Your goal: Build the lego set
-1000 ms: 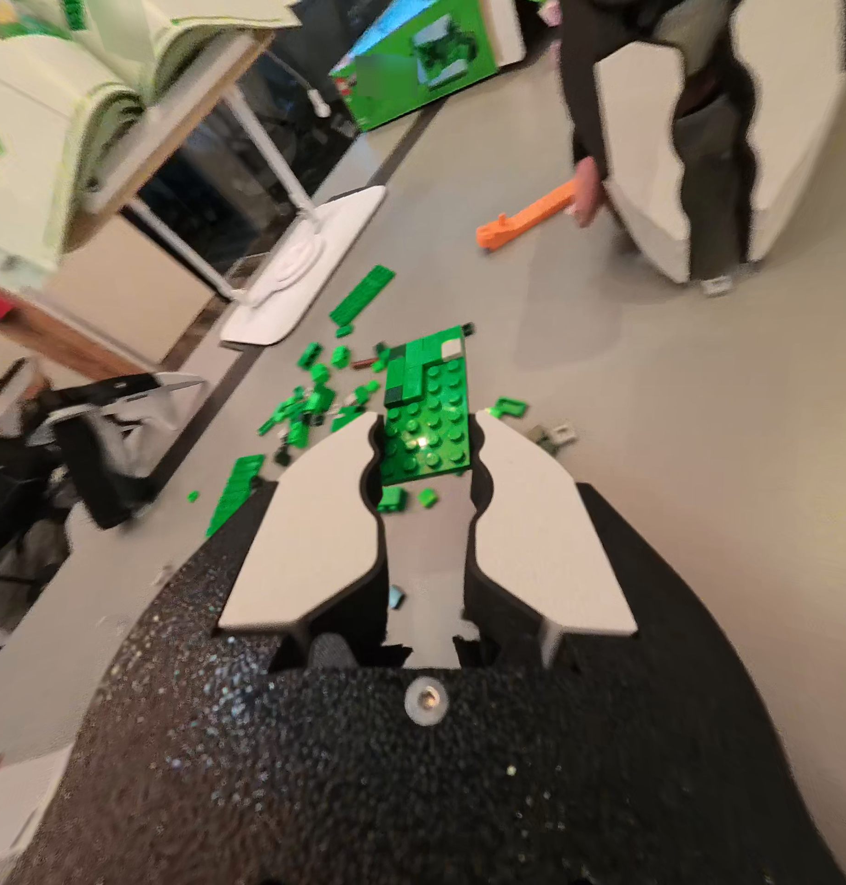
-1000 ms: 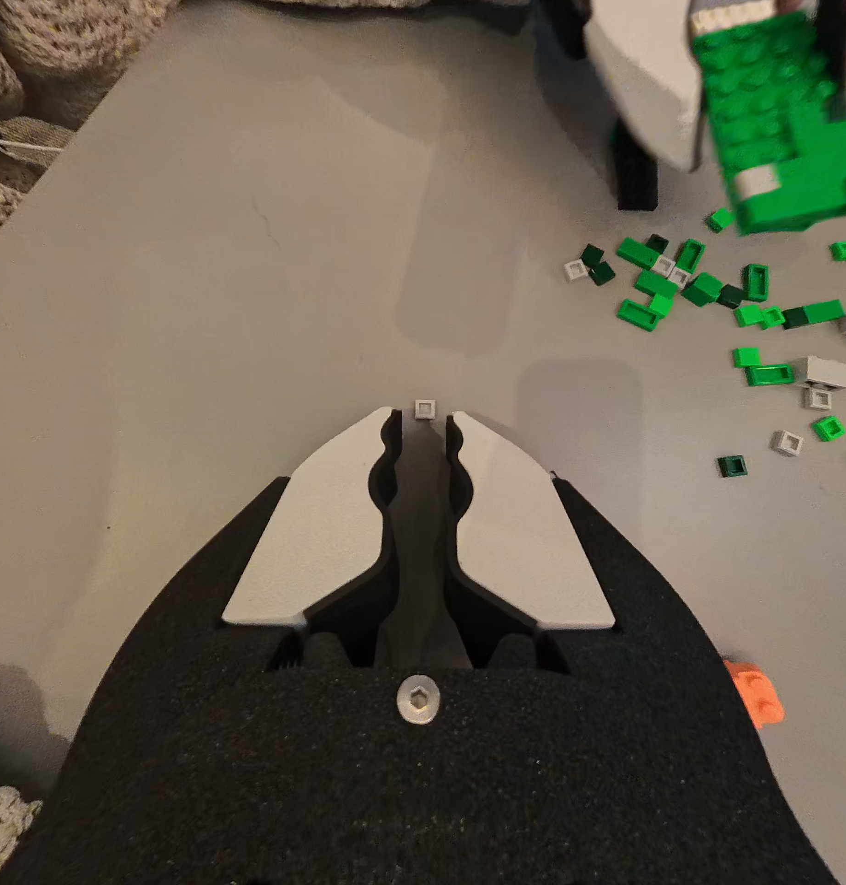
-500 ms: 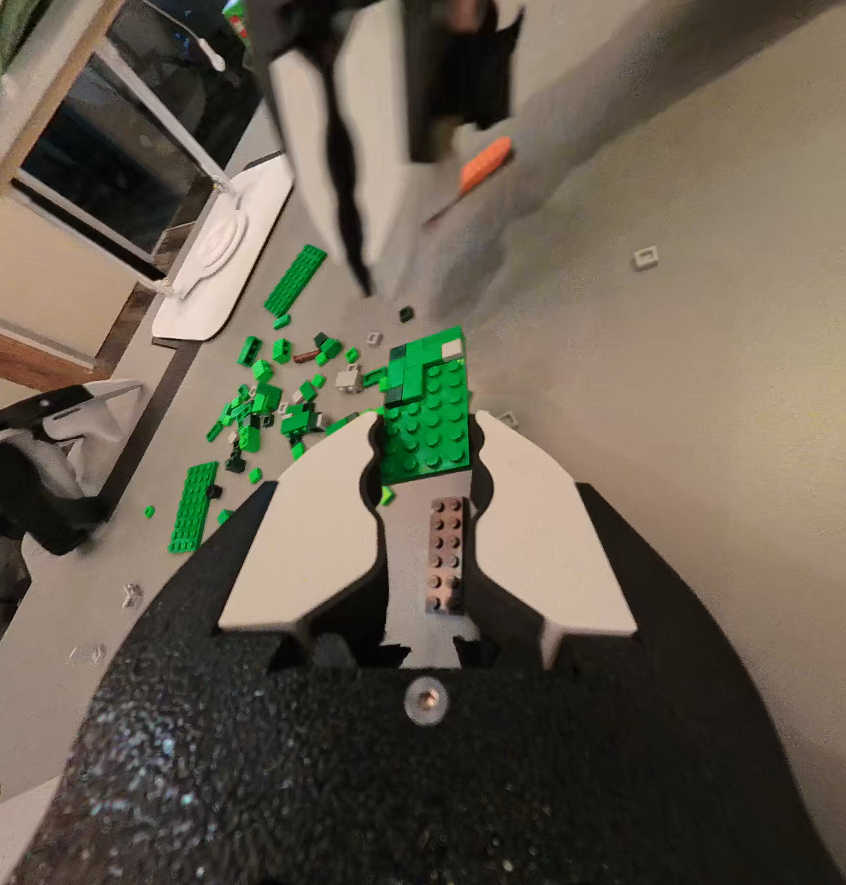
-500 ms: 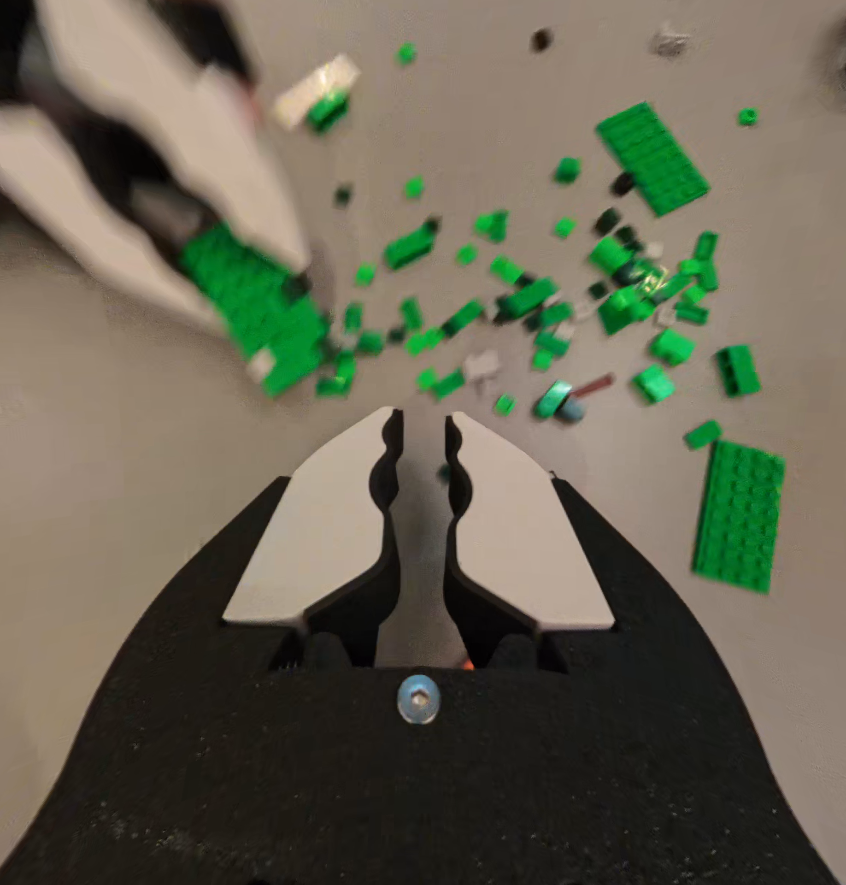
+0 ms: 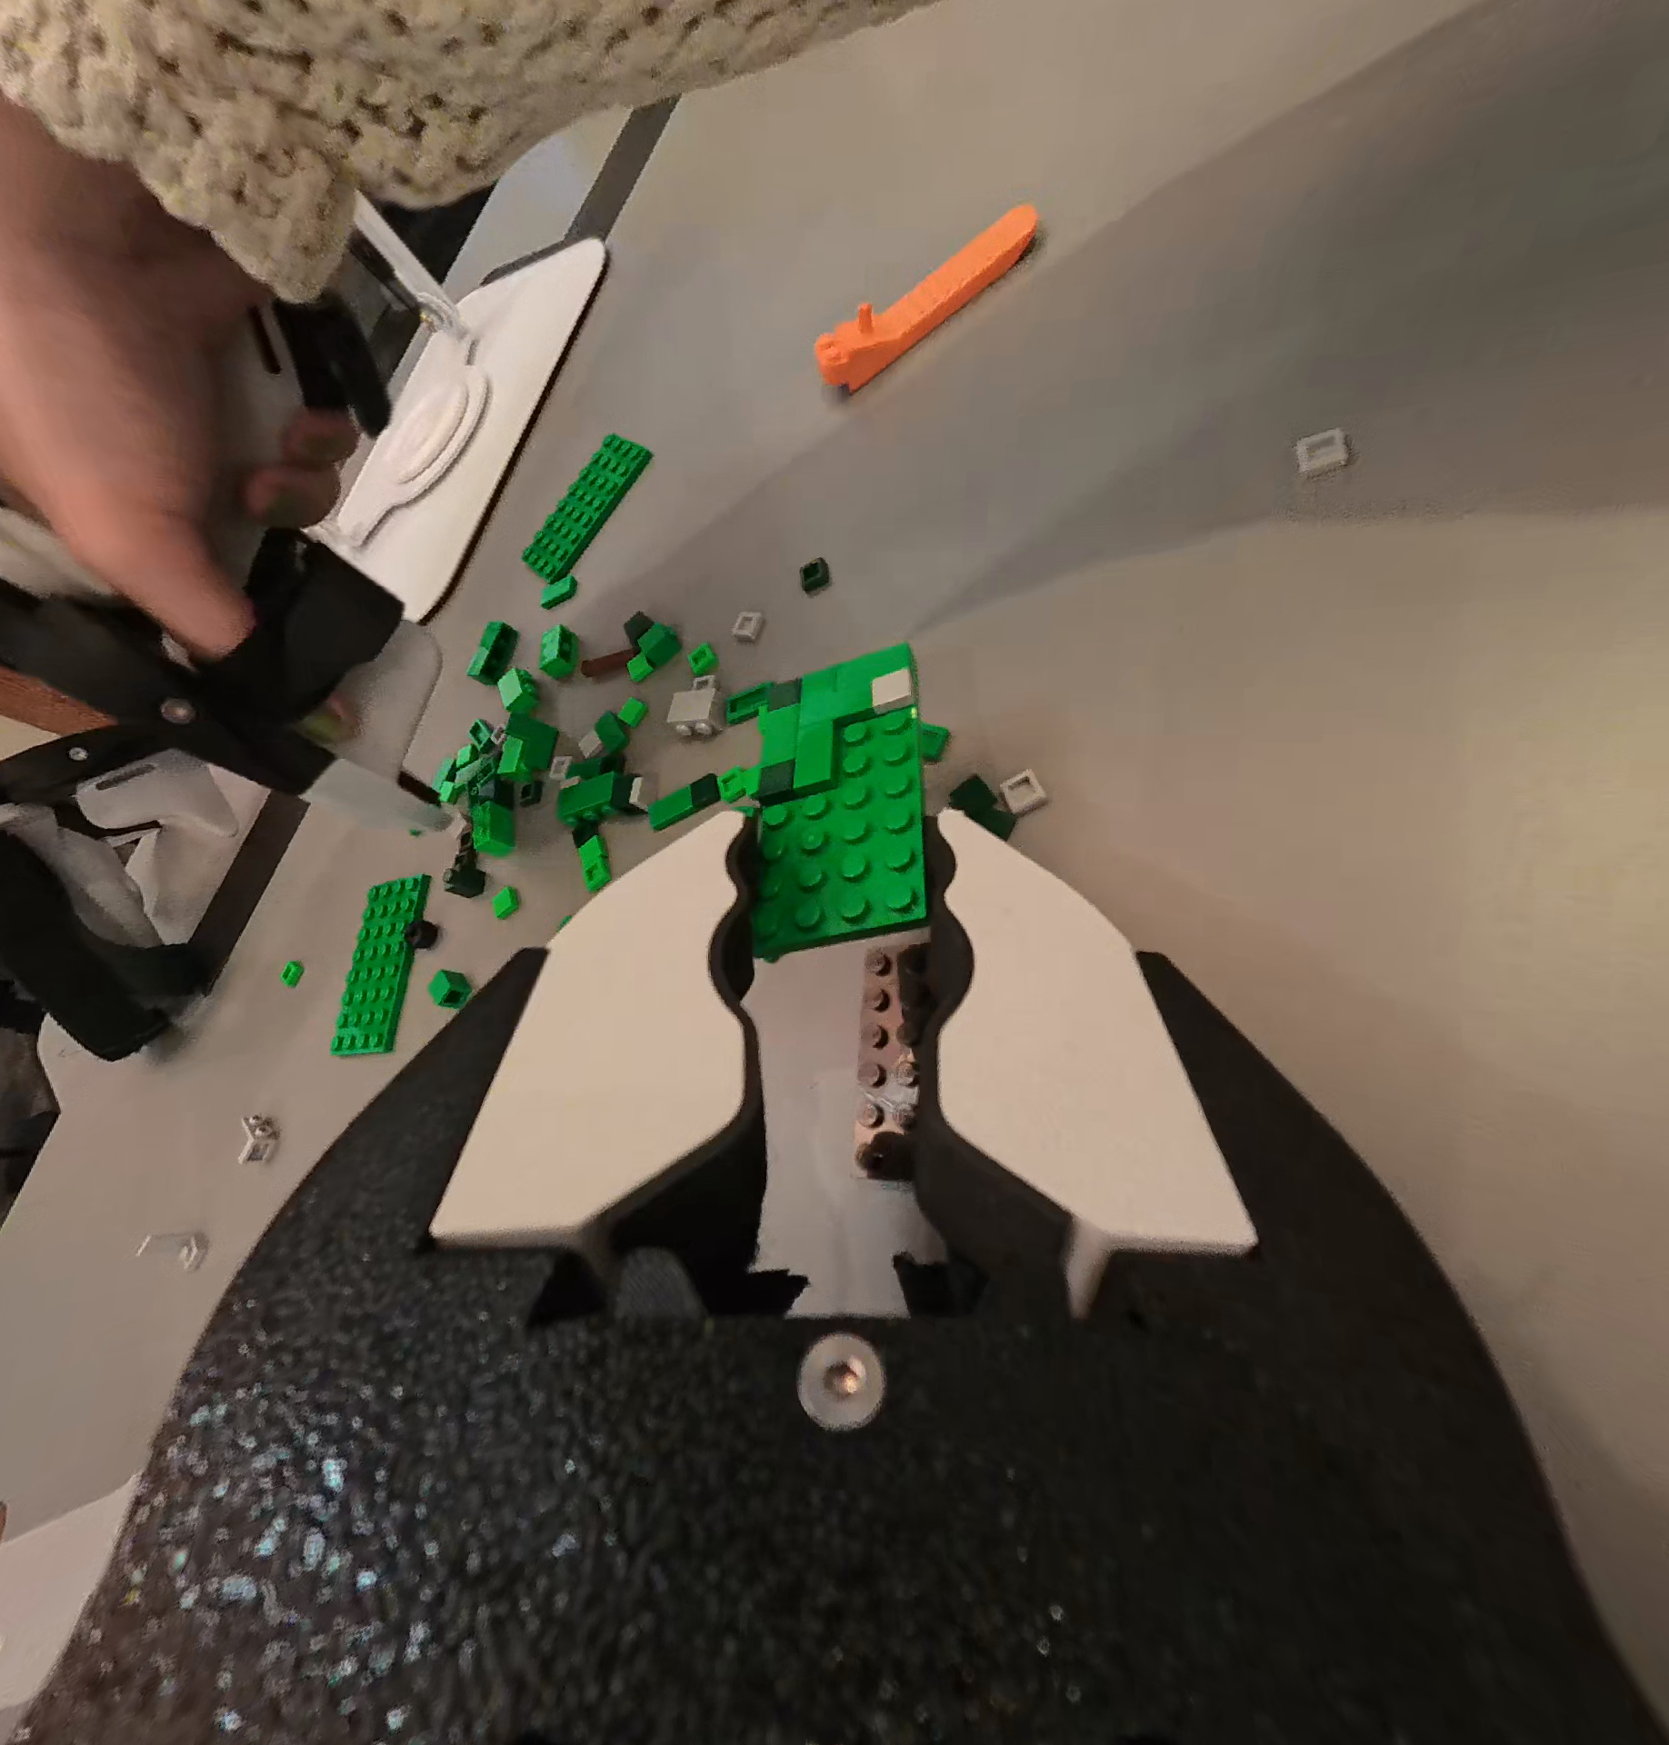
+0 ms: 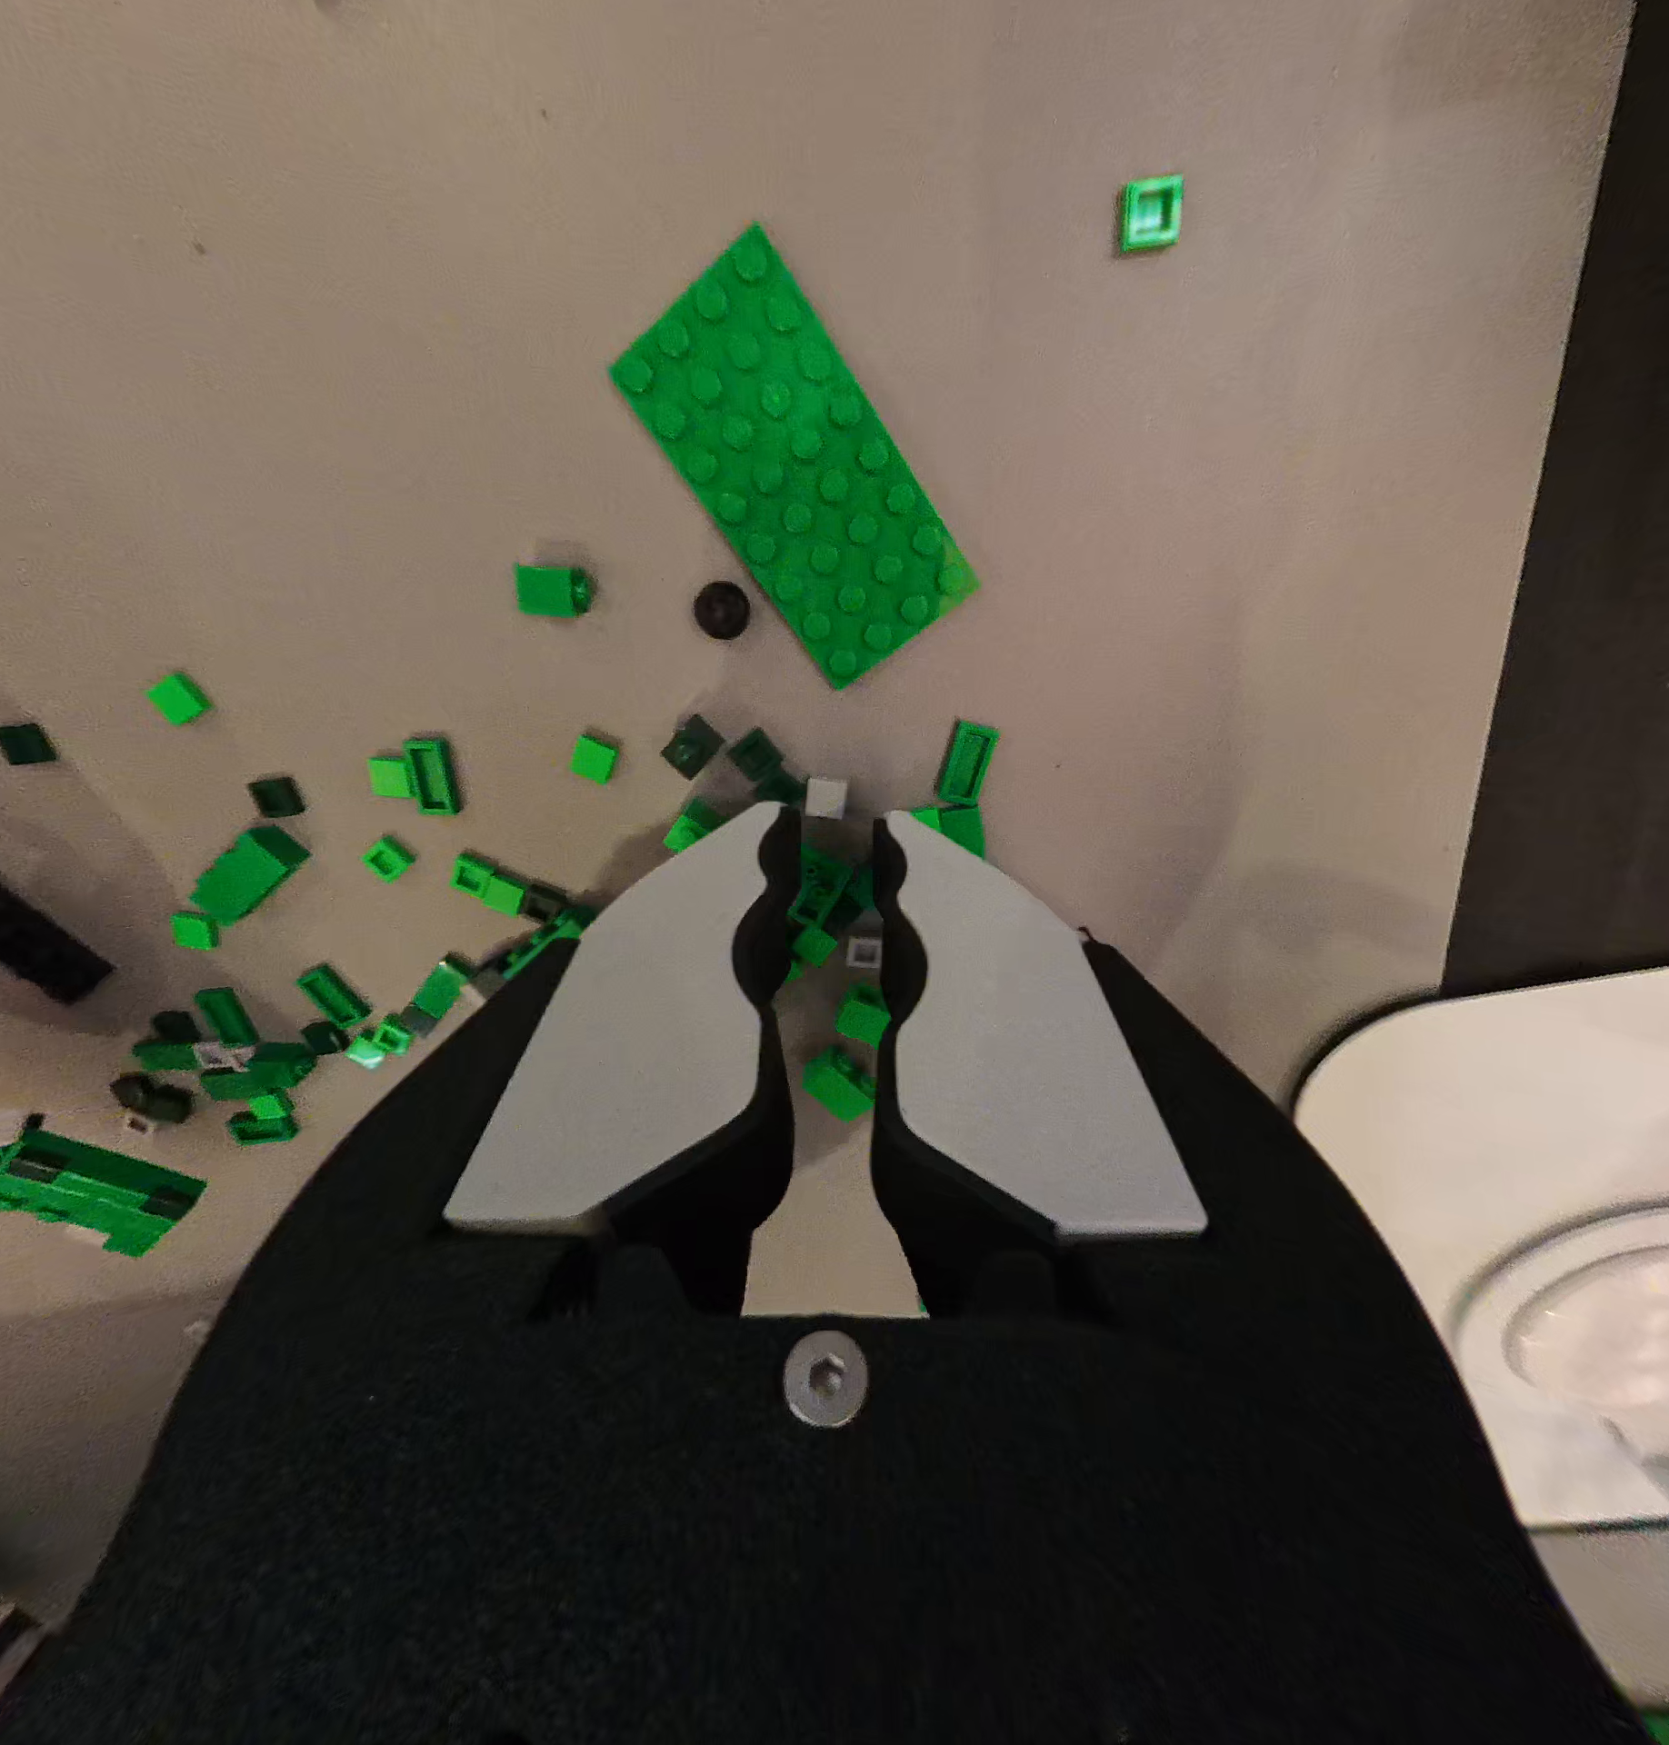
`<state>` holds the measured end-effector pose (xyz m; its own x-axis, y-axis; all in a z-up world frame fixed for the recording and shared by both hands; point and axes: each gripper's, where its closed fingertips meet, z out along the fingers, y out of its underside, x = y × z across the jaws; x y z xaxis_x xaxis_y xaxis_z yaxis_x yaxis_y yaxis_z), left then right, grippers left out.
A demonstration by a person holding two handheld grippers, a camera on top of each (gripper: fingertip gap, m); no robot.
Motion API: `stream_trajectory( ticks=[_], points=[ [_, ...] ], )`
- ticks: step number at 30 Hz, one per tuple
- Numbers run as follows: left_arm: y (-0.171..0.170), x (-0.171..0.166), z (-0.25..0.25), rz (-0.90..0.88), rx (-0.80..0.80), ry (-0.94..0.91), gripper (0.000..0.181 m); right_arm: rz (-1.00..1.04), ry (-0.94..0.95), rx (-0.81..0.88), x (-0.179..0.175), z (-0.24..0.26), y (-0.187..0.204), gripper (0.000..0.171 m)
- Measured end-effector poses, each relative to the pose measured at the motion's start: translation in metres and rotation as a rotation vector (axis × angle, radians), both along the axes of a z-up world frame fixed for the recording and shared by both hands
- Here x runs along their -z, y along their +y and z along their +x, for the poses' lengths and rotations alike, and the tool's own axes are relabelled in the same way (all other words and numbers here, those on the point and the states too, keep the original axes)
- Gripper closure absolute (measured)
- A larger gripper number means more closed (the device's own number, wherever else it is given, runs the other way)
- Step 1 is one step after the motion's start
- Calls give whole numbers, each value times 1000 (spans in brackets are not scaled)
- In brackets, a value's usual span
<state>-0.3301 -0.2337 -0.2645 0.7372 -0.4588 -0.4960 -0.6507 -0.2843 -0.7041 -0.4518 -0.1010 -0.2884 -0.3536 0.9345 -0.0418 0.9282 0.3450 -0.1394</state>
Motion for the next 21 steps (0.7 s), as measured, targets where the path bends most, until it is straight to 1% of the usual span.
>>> stream_trajectory(
  ticks=[7, 13, 15, 18, 19, 21],
  points=[
    [0, 3, 3, -23, 12, -2, 149, 25, -37, -57, 7, 0, 1, 159],
    [0, 4, 4, -34, 17, -6, 149, 31, -17, -80, 7, -3, 1, 160],
    [0, 5, 4, -39, 17, -5, 149, 26, -18, -92, 7, -3, -2, 165],
    [-1, 6, 4, -44, 18, -8, 149, 58, 15, -124, 7, -4, -1, 166],
    [0, 6, 5, -43, 17, -9, 149, 74, 43, -138, 4, -5, 0, 171],
    [0, 6, 5, -46, 12, -18, 149, 44, 118, -152, -6, -1, -6, 171]
  ],
)
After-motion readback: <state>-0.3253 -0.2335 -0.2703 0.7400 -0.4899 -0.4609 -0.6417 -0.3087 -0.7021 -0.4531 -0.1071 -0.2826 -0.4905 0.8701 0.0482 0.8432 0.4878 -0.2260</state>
